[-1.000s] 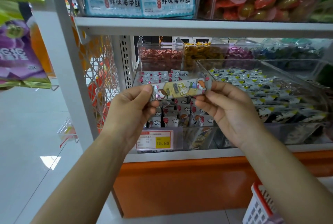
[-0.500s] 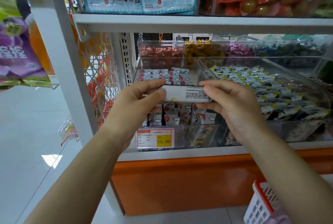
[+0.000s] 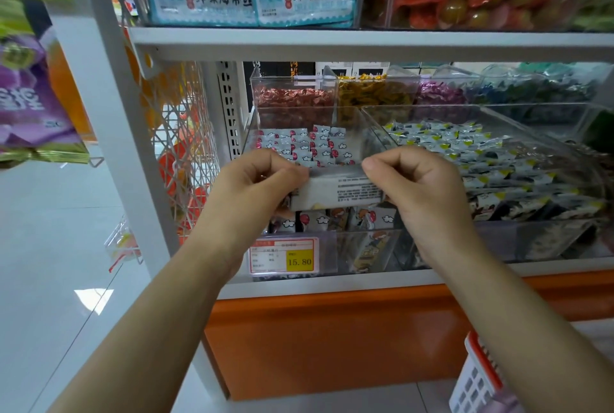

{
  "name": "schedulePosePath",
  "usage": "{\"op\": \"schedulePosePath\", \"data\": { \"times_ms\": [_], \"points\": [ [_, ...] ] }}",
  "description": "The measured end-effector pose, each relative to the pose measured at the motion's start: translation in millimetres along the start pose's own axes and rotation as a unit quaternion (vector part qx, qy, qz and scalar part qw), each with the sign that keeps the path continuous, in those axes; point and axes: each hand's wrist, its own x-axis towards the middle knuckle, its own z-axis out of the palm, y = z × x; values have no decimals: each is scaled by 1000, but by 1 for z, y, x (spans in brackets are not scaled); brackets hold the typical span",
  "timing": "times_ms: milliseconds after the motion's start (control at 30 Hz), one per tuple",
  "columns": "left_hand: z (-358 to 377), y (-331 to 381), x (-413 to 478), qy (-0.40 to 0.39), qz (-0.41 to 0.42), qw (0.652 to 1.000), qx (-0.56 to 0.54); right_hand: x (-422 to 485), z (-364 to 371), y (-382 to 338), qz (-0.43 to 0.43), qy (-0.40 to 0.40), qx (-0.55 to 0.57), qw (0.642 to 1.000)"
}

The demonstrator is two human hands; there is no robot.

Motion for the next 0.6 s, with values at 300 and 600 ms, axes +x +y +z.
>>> {"op": "schedulePosePath", "data": {
  "times_ms": [300,600],
  "points": [
    [-1,3,-1,-19,-2,999,-28,1,-3,1,53,10,64,996],
    [0,1,-1,-44,-23,997,-67,1,-5,0,83,29,115,989]
  ]
}}
